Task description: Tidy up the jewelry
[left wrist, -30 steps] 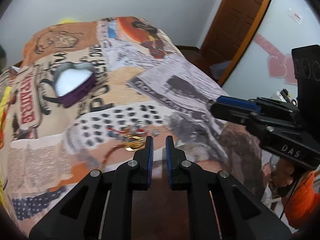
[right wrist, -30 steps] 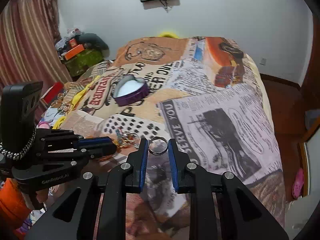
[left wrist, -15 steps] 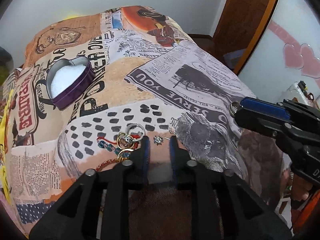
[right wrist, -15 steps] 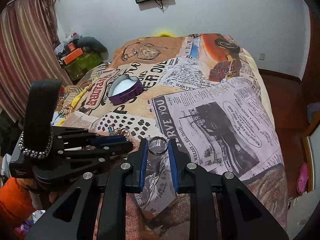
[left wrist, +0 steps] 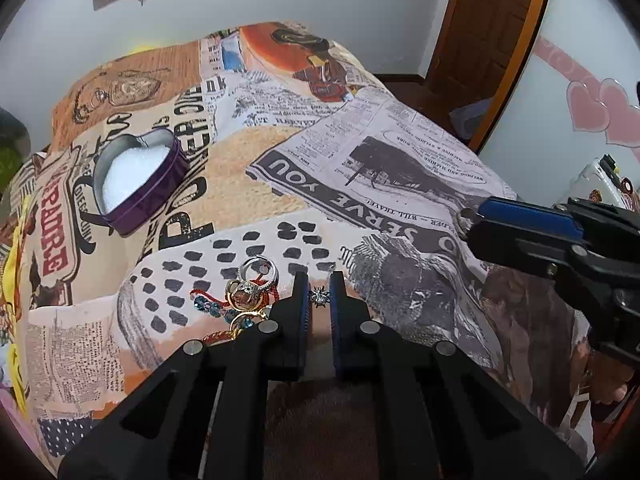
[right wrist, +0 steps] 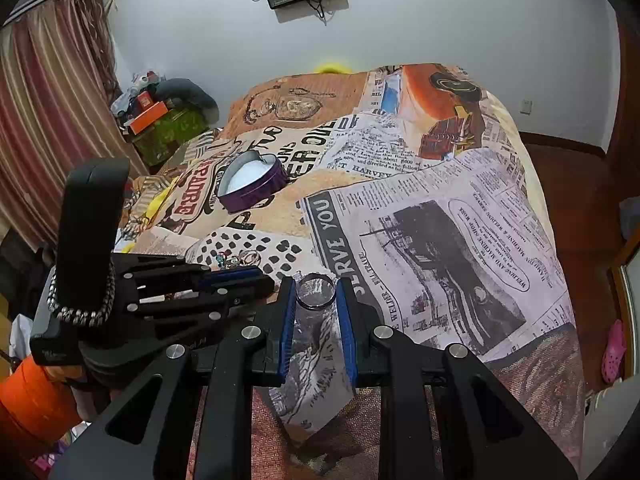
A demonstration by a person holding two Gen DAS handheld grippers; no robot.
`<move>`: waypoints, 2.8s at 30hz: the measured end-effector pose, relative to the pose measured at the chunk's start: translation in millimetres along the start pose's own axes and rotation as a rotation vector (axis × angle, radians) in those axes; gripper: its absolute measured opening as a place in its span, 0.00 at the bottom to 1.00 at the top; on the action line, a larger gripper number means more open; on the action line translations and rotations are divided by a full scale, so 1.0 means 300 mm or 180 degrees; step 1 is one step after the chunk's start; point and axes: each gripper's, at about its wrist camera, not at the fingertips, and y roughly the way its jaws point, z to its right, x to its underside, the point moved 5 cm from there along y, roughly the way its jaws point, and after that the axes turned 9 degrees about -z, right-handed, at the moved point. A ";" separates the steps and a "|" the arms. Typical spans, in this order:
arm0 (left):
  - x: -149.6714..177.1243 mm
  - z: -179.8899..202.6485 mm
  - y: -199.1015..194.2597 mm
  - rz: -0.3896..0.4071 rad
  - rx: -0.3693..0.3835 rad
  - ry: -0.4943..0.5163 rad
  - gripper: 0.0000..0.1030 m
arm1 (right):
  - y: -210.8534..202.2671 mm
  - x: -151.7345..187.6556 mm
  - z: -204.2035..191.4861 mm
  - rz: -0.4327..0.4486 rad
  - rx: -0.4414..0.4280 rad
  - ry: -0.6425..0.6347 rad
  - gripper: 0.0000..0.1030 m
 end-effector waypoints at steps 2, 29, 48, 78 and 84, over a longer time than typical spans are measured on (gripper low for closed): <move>0.003 0.000 -0.024 0.0068 0.0009 -0.0003 0.08 | -0.005 -0.007 -0.008 0.0013 0.0014 -0.0011 0.18; -0.070 -0.360 -0.374 0.0988 -0.0267 -0.0372 0.08 | 0.045 -0.254 -0.220 0.0347 -0.0017 -0.0271 0.18; -0.188 -0.589 -0.241 0.0867 -0.0196 -0.0607 0.08 | 0.236 -0.415 -0.275 0.0225 0.0033 -0.0536 0.18; -0.231 -0.670 0.053 0.0246 0.0128 -0.0667 0.08 | 0.527 -0.462 -0.269 -0.0539 0.0020 -0.0930 0.18; -0.227 -0.677 0.032 0.0279 0.0093 -0.0666 0.08 | 0.539 -0.460 -0.288 -0.0505 0.0055 -0.1051 0.18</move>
